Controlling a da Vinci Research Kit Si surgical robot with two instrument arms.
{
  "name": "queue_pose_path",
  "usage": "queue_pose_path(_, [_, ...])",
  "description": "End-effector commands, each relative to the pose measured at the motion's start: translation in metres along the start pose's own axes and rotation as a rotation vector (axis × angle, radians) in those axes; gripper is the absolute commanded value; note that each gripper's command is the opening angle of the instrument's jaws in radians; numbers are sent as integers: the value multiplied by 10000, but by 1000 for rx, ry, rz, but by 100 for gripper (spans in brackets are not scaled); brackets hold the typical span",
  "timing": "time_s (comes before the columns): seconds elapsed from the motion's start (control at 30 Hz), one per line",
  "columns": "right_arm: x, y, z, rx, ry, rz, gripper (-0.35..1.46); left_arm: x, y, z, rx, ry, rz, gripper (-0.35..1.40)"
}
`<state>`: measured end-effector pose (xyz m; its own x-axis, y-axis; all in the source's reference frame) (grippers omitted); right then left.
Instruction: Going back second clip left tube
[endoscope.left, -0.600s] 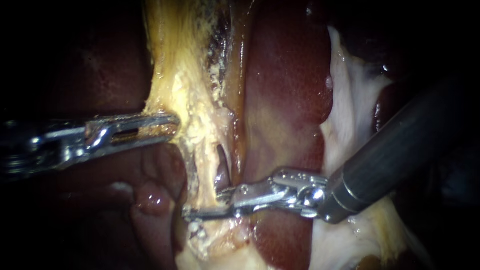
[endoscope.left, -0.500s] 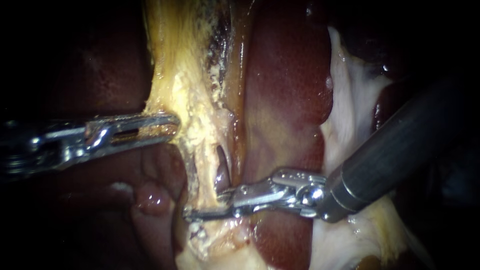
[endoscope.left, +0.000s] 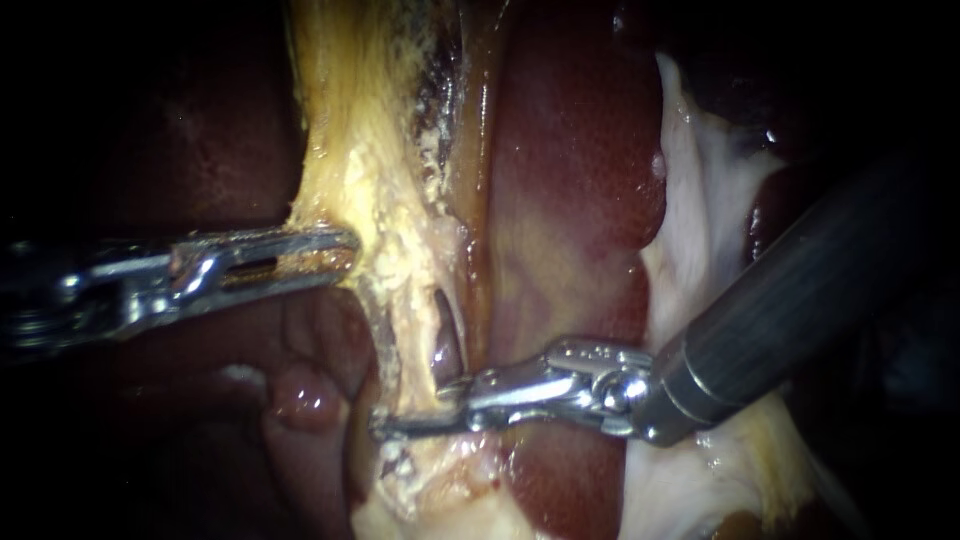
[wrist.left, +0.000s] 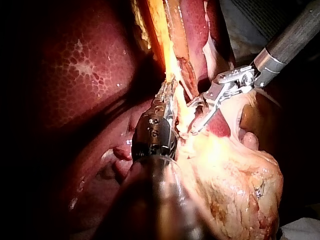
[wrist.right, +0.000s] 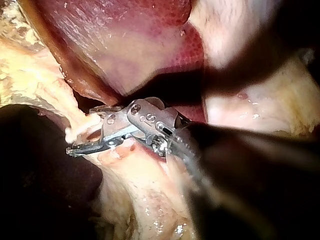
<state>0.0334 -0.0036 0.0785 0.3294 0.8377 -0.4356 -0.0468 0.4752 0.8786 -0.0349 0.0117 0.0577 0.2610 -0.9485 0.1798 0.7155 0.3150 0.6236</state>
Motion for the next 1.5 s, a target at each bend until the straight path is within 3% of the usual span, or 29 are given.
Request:
queue_pose_path(0.03, [3,-1,-5,2,9,-19,56,0,0,-1,0,0,0,-35])
queue_pose_path(0.43, [21,-17,-72,28,15,-288,60,0,1,-1,-2,-1,1,-35])
queue_pose_path(0.8, [68,-31,-138,-24,79,-536,60,0,2,-1,-2,-2,1,-35])
queue_pose_path(1.0, [79,-33,-162,-34,82,-585,60,2,4,3,-3,-3,2,-35])
queue_pose_path(1.23, [78,-33,-169,-33,80,-608,60,10,18,28,-8,-14,15,-35])
queue_pose_path(1.5, [78,-33,-169,-33,79,-626,60,27,31,81,-12,30,16,-35])
